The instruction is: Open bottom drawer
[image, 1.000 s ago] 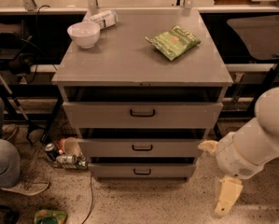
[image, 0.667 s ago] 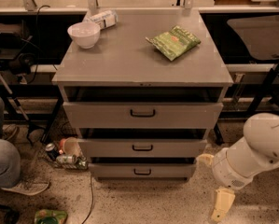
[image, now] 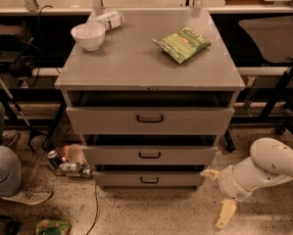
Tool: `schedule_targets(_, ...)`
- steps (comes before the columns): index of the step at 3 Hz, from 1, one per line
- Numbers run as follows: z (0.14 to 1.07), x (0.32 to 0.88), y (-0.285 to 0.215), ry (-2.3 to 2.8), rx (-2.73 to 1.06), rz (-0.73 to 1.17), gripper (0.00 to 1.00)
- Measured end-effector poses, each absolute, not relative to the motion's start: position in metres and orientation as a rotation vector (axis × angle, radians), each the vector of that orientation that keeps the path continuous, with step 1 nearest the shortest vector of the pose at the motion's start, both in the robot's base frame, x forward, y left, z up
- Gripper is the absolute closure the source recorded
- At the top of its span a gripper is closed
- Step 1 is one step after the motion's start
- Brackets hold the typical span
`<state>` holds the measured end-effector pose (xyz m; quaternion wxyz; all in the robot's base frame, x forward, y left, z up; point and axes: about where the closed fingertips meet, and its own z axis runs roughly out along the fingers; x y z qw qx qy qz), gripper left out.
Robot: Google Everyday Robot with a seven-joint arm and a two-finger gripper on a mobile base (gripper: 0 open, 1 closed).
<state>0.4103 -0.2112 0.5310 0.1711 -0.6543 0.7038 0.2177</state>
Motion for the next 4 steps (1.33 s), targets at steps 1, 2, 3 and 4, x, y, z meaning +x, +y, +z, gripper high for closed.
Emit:
schedule_targets(1, 0.489, 0.41, -0.205, 1.984, -1.835, 0.729, 0.0)
schedule_targets(2, 0.488, 0.408, -0.204, 1.986, -1.835, 0.736, 0.0)
schedule_targets(3, 0.463, 0.418, -0.212, 1.961, -1.825, 0.697, 0.0)
schedule_targets(4, 0.412, 0.441, -0.231, 1.885, -1.794, 0.653, 0.0)
